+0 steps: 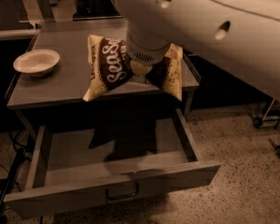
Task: Pick brown chip bag from top drawer and place on counter
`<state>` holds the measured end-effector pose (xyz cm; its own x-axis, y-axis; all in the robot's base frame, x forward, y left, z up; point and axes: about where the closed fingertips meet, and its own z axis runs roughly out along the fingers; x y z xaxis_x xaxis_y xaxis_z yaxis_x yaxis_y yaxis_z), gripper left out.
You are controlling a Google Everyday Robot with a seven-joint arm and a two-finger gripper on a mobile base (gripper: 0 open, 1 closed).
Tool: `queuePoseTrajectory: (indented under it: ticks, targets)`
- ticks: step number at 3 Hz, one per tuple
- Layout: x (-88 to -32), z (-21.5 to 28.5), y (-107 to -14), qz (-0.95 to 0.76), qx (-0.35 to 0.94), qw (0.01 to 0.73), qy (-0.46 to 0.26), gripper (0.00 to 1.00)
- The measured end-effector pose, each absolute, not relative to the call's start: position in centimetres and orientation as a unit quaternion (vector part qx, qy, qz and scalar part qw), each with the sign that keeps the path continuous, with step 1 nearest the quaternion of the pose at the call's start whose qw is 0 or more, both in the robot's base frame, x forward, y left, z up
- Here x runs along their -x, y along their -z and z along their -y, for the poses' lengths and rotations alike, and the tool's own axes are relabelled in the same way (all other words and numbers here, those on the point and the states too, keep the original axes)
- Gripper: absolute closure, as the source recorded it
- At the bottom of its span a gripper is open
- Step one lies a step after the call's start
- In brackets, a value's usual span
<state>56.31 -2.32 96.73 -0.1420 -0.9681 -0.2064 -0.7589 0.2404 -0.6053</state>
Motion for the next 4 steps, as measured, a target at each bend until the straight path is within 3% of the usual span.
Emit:
queuePoseTrajectory:
  ticks: [4]
  targets:
    - [-63.0,-2.1,-102.0,-0.692,0.617,0.346,0.144,1.00]
